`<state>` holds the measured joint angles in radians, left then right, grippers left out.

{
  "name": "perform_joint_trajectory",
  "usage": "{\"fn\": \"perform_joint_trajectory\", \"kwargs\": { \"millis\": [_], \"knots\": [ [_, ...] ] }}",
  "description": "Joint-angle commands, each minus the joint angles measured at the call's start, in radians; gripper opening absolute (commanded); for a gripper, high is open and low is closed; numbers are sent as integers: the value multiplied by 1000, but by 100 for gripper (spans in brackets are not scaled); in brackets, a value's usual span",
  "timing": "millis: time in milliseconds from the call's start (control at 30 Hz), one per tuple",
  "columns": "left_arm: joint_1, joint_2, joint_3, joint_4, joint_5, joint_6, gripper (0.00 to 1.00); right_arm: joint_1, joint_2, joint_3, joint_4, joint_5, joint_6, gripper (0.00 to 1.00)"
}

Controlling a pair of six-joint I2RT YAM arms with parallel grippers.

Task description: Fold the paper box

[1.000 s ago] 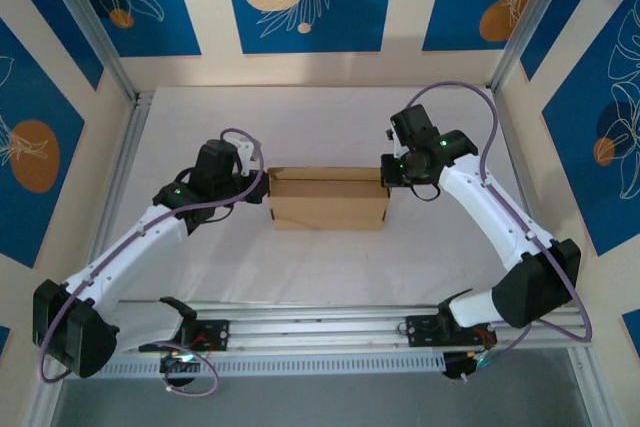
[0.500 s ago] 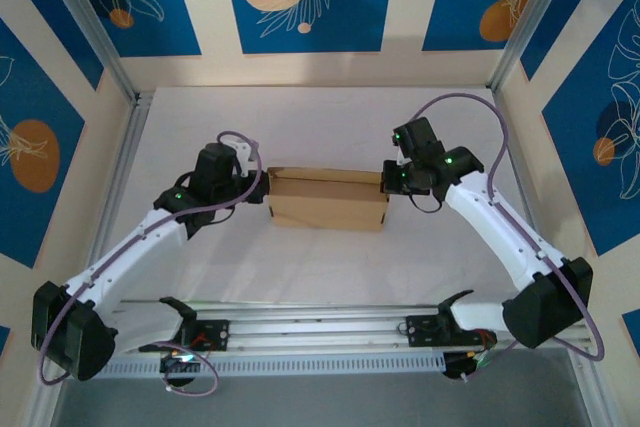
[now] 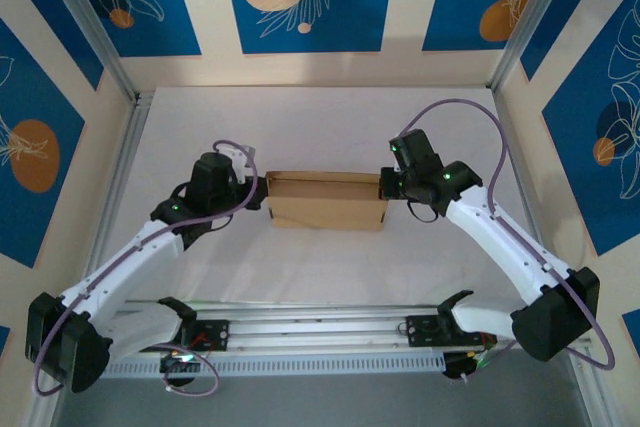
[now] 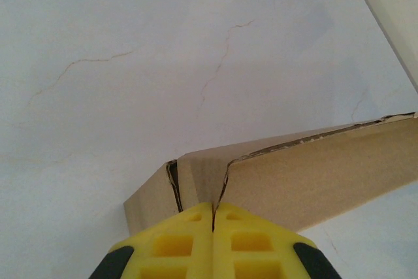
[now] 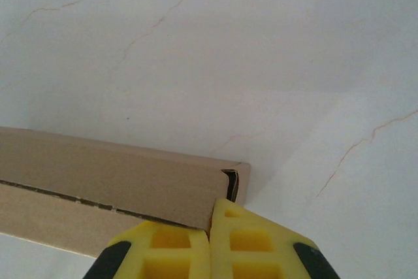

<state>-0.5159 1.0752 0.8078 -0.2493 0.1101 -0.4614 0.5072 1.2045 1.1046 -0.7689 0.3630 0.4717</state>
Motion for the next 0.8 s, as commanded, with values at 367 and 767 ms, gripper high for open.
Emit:
{"fn": "perform_joint_trajectory", "kwargs": {
  "millis": [367,767],
  "knots": [
    [-8,1,-76,-62,-4,20,0,90,-54,-156,59,86,-11,0],
    [-8,-43,-154,-37,-23,9,0,131,-223,-344,193,130,95,8]
  ]
}}
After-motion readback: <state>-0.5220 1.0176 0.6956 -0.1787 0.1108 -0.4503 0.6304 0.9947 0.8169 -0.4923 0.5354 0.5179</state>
